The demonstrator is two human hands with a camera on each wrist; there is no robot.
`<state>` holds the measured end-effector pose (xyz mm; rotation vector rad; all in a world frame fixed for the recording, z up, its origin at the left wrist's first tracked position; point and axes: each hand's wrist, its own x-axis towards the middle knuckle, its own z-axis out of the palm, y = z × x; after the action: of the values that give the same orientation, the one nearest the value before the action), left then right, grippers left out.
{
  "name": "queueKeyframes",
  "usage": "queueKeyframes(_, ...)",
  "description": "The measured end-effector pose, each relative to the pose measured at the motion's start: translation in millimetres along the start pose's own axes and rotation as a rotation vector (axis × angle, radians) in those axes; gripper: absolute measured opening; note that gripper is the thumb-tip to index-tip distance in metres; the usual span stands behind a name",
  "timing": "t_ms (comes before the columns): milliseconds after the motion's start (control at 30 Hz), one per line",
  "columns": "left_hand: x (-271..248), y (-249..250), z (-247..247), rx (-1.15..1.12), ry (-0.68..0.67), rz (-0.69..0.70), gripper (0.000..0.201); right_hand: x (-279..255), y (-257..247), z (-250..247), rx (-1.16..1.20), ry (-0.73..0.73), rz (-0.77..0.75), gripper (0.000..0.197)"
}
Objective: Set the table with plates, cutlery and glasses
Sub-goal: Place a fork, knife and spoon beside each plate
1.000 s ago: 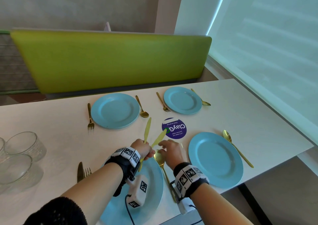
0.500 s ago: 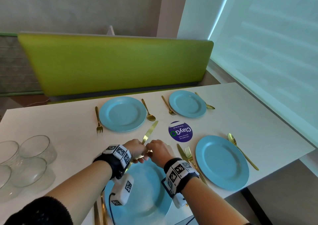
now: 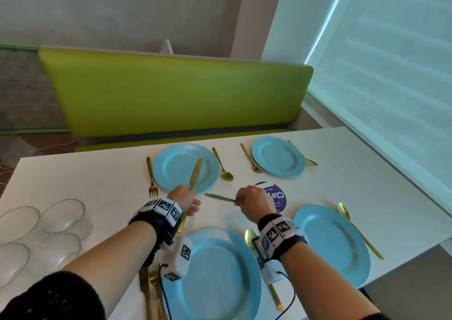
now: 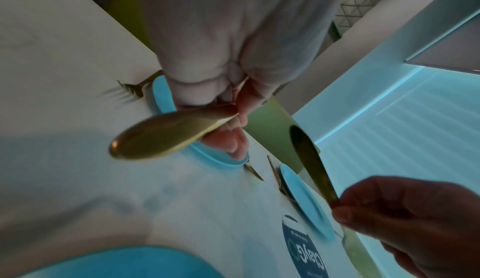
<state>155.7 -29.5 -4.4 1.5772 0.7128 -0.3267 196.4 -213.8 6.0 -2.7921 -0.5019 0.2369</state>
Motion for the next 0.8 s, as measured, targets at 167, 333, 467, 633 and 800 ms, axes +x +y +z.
queueKeyframes(167, 23, 13, -9, -0.027, 0.068, 0.033, 0.011, 61, 30, -17, 0.020, 0.014, 0.217, 0.017)
queueKeyframes(333, 52, 31, -21, -0.100, 0.150, 0.049, 0.013, 136, 47, -19, -0.147, -0.080, 0.324, 0.025)
queueKeyframes(467, 67, 39, -28, -0.180, 0.224, 0.041, 0.017, 181, 51, -1, -0.149, -0.108, 0.401, 0.014)
queueKeyframes(633, 87, 39, -35, -0.222, 0.276, 0.009, 0.024, 217, 55, 18, -0.068, -0.139, 0.451, 0.015)
queueKeyframes(800, 99, 39, -35, -0.243, 0.299, -0.018, 0.022, 236, 60, 26, -0.043, -0.145, 0.453, 0.017)
